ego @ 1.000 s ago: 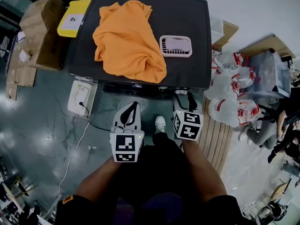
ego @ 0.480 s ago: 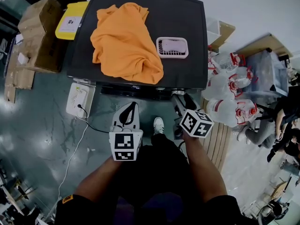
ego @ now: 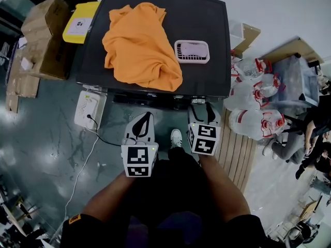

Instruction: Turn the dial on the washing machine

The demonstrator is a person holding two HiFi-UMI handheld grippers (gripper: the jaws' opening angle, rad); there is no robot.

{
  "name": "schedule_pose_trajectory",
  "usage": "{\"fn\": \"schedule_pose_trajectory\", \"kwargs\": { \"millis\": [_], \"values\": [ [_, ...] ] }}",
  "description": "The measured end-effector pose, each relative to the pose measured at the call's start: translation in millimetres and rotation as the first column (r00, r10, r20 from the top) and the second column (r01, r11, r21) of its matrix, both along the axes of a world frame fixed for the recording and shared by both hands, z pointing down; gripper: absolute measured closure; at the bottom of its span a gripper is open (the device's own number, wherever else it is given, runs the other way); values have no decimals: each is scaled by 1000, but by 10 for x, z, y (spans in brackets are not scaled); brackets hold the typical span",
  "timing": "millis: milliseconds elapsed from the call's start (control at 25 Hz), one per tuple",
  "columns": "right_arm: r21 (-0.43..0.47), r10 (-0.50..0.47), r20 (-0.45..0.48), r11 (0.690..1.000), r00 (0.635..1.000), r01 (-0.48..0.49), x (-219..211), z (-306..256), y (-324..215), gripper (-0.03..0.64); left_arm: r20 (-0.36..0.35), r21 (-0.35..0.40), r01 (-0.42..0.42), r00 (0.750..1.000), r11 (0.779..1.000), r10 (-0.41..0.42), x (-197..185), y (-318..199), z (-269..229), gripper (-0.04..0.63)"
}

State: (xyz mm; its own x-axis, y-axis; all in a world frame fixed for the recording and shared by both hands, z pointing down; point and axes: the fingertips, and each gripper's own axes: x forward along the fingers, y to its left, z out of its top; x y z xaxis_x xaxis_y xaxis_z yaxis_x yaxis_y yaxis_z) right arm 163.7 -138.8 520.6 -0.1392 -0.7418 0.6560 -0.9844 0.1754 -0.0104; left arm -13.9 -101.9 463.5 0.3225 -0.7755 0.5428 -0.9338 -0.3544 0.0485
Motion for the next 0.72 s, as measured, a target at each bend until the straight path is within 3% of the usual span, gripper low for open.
{"fn": "schedule_pose_trajectory", "kwargs": {
  "millis": [200,360,560,720],
  "values": [
    [-17,36,12,999,999,-36,44,15,-60,347,7,-8,-1,1000,1000,1,-28,10,15,584],
    [-41,88,148,996,985,-82,74,26,-56,349,4,-4,-2,1000,1000,2,-33,2,6,584],
    [-101,176,381,984,908,-148,111,54,-34,348,-1,-1,-4,1000,1000,4,-34,-1,-5,584],
    [-125,203,468,979,860,-163,125,65,-35,348,-5,2,-7,1000,1000,7,-30,-3,-9,583]
  ]
}}
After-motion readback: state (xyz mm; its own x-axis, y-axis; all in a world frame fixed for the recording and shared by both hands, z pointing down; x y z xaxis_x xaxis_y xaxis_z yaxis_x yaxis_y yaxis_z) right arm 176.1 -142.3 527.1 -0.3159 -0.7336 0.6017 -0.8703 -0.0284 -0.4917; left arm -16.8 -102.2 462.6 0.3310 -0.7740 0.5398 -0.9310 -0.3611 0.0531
